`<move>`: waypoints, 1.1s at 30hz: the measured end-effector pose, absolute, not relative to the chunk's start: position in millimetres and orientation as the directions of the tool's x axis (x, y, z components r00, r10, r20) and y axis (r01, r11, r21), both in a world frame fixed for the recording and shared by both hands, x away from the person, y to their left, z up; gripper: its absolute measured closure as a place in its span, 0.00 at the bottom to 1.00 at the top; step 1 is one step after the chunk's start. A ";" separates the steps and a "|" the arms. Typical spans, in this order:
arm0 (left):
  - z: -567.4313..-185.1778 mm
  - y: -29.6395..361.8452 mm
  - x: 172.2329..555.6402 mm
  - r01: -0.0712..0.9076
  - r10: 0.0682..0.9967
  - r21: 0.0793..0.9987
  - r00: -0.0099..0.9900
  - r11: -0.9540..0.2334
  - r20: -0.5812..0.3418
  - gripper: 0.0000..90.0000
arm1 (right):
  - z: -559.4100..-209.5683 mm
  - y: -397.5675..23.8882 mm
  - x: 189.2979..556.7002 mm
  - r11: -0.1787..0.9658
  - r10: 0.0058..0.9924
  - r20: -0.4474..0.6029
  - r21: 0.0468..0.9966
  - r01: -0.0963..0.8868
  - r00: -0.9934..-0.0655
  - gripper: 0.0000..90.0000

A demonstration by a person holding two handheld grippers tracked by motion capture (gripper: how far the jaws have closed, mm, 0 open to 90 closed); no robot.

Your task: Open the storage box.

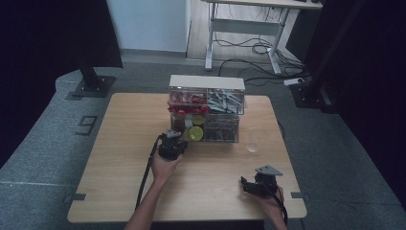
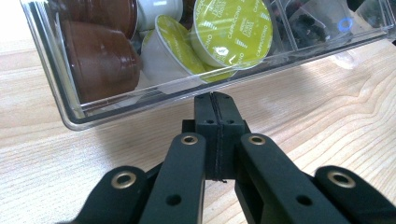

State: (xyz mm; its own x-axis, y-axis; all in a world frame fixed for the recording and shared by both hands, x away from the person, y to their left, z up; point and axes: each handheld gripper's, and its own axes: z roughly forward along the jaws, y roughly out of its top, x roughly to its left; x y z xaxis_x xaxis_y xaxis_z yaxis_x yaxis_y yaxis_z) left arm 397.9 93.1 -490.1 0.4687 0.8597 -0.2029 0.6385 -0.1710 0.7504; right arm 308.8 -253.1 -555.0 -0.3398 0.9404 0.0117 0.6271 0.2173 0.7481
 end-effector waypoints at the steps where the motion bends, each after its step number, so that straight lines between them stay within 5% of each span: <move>1: -489.5 93.1 397.7 0.638 0.859 0.751 0.470 -0.171 -0.203 1.00 | -555.0 -253.2 308.8 0.217 0.940 0.012 0.748 0.627 -0.340 0.22; 33: -437.4 95.6 400.4 0.582 0.853 0.801 0.482 -0.143 -0.198 1.00 | -555.0 -253.1 308.8 0.217 0.940 0.012 0.748 0.627 -0.340 0.22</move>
